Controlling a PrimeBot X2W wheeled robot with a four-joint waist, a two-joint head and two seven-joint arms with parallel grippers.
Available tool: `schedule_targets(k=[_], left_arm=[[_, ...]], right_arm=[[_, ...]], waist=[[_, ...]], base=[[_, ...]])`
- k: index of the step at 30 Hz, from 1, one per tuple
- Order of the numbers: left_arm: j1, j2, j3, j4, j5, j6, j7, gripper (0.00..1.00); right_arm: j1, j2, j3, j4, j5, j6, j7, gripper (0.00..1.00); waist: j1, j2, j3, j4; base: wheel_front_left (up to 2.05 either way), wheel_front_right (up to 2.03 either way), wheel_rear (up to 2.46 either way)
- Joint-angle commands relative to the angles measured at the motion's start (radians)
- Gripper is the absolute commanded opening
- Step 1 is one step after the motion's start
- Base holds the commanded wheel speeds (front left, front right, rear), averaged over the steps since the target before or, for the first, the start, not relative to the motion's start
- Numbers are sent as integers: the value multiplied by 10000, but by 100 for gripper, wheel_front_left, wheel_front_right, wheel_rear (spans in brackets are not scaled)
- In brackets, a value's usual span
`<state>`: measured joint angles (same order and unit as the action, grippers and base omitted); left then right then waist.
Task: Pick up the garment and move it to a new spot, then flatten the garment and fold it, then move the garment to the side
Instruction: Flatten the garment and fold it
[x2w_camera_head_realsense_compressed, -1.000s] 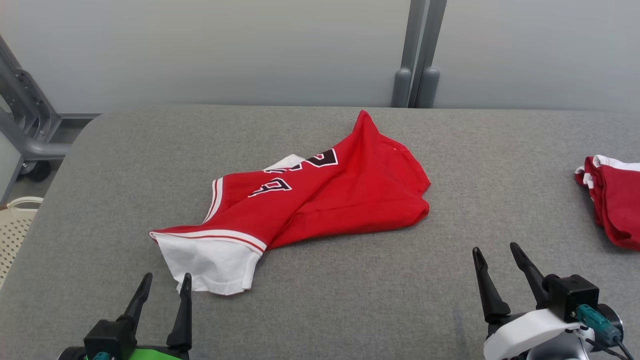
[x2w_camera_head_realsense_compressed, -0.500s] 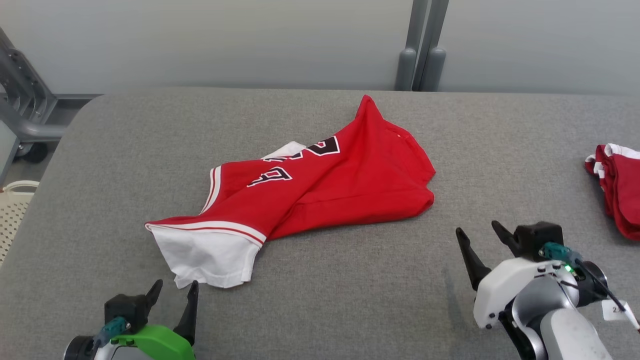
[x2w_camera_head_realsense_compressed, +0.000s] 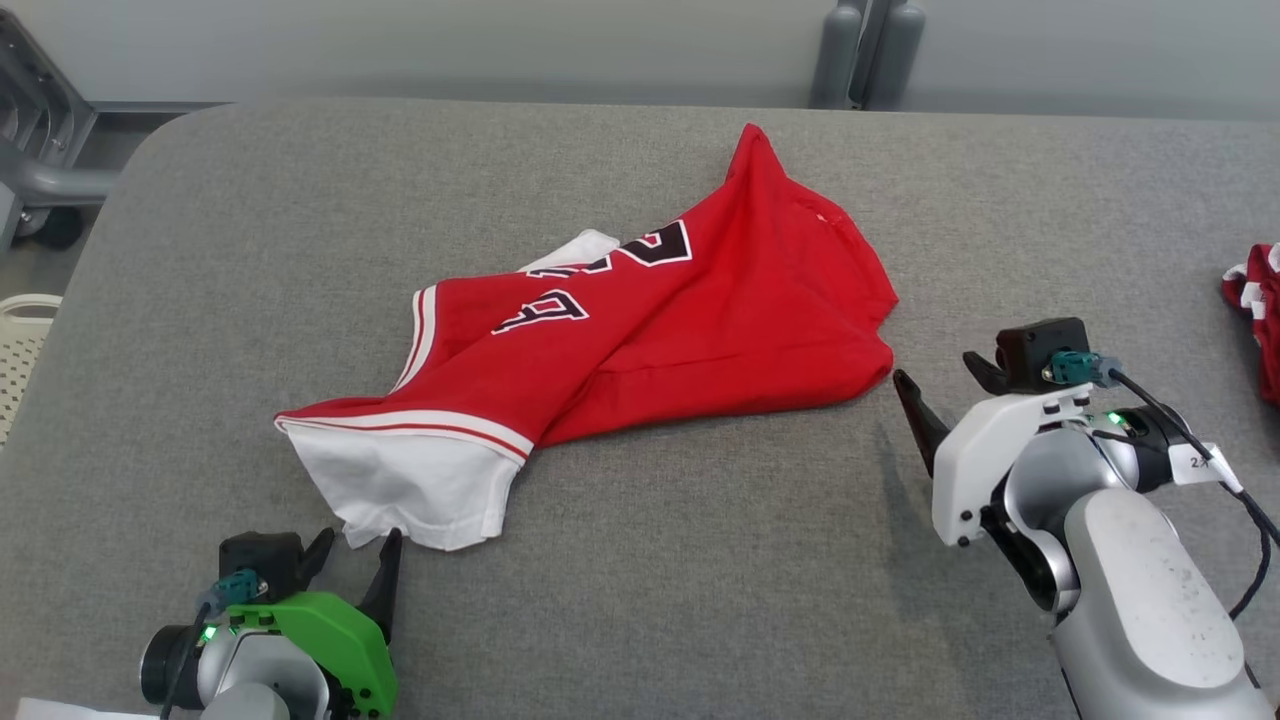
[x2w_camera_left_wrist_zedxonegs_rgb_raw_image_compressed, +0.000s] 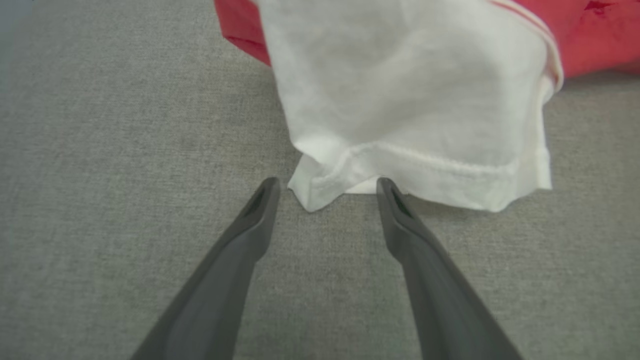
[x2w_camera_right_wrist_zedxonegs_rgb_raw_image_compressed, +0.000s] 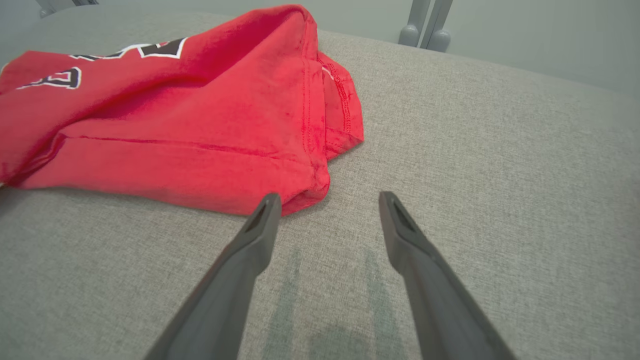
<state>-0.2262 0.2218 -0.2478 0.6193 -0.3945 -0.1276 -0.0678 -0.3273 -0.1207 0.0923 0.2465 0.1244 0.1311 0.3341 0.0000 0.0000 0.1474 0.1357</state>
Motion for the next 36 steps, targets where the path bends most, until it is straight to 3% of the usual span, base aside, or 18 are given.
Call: schedule_targets(k=[1, 2, 3, 4, 6, 7, 24, 25, 26, 30, 36], left_arm=[[-233, 59, -40, 70, -98, -35, -68, 98], [-298, 46, -63, 154, -172, -36, -94, 83], [-357, 46, -113, 218, -193, -38, -131, 48], [-426, 50, -251, 344, -276, -40, -113, 32], [-502, 80, -376, 430, -346, -36, -181, 18], [-541, 88, -435, 468, -392, -37, -216, 3], [-1305, -1, -1284, 1078, -866, -37, -773, 0], [-1340, -5, -1324, 1122, -885, -37, -805, 0], [-1365, -9, -1359, 1167, -907, -38, -830, 0], [-1445, 7, -1476, 1334, -1020, -32, -948, 0], [-1601, 95, -1457, 1489, -1153, -17, -1134, 0]], right_arm=[[-206, -84, 47, 117, 83, -8, -22, 100], [-342, -123, 155, 242, 165, -8, -54, 100], [-454, -144, 210, 368, 257, -8, -122, 100], [-618, -180, 283, 668, 408, -8, -153, 100], [-843, -221, 296, 1013, 553, -8, -139, 100], [-978, -210, 267, 1194, 649, -8, -179, 100], [-2857, 249, -32, 4404, 1318, -8, -504, 98], [-2886, 257, -56, 4547, 1305, -8, -490, 61], [-2901, 271, -68, 4655, 1310, -8, -486, 40], [-2954, 327, -154, 5087, 1374, -8, -369, 2], [-3096, 339, -226, 5173, 1384, -13, -562, 0]], waist=[[0, 0, 108, 67], [0, 0, 151, 86], [0, 0, 190, 103], [0, 0, 249, 131], [0, 0, 325, 156], [0, 0, 366, 168], [0, 0, 1120, 583], [0, 0, 1135, 600], [0, 0, 1144, 616], [0, 0, 1152, 641], [0, 0, 1139, 607]], base=[[0, 0, 0], [0, 0, 0], [0, 0, 0], [0, 0, 0], [0, 0, 0], [0, 0, 0], [0, 0, 0], [0, 0, 0], [0, 0, 0], [0, 0, 0], [0, 0, 0]])
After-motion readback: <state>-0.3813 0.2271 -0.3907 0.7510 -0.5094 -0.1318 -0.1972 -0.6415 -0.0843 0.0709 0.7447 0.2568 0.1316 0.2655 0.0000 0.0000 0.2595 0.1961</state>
